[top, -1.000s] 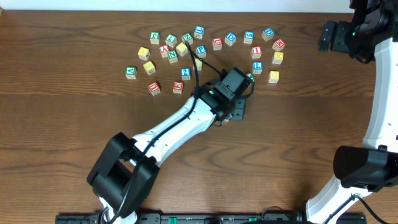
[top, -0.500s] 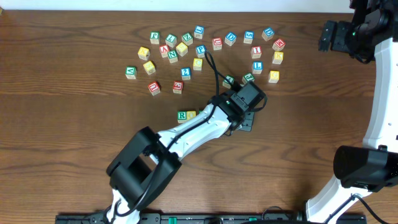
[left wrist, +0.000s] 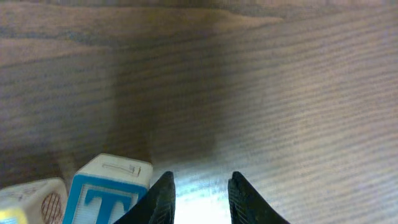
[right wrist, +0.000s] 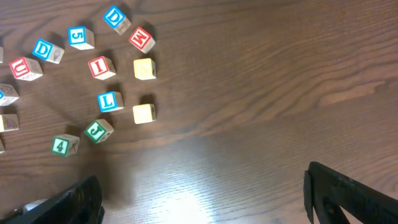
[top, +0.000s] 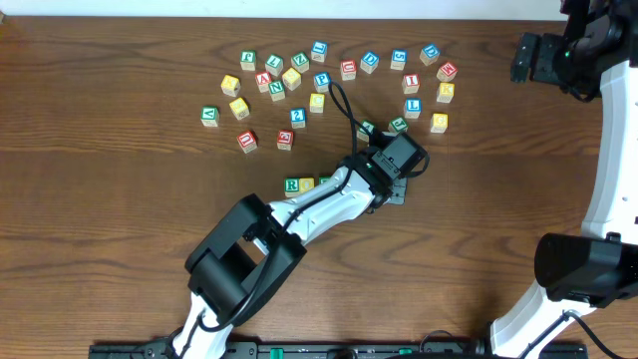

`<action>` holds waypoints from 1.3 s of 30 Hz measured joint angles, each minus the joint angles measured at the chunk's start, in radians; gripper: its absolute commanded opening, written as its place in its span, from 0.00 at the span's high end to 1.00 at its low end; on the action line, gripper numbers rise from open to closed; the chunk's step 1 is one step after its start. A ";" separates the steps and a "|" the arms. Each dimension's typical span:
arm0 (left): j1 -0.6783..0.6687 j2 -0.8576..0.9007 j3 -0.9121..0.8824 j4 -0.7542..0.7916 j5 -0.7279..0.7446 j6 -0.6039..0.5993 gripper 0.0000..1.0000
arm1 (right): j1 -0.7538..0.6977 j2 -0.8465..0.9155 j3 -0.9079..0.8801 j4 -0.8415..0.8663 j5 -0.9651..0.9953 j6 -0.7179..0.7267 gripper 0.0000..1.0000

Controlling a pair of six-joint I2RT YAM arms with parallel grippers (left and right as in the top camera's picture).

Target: Spell out ROBOT

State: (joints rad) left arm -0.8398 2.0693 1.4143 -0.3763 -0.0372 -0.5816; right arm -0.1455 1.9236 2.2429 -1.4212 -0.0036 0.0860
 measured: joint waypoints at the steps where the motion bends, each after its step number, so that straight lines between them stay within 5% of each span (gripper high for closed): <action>1: 0.005 0.004 0.000 0.005 -0.004 -0.007 0.72 | 0.000 0.000 0.000 0.000 0.000 0.000 0.01; 19: 0.048 0.006 0.000 -0.018 -0.068 -0.155 0.76 | 0.000 0.000 0.000 0.000 0.000 0.000 0.01; 39: 0.048 0.006 0.000 -0.048 -0.048 -0.182 0.76 | 0.000 0.000 0.000 0.000 0.000 0.000 0.01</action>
State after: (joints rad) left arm -0.7921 2.0754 1.4143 -0.4240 -0.0849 -0.7631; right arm -0.1455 1.9236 2.2429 -1.4212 -0.0036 0.0860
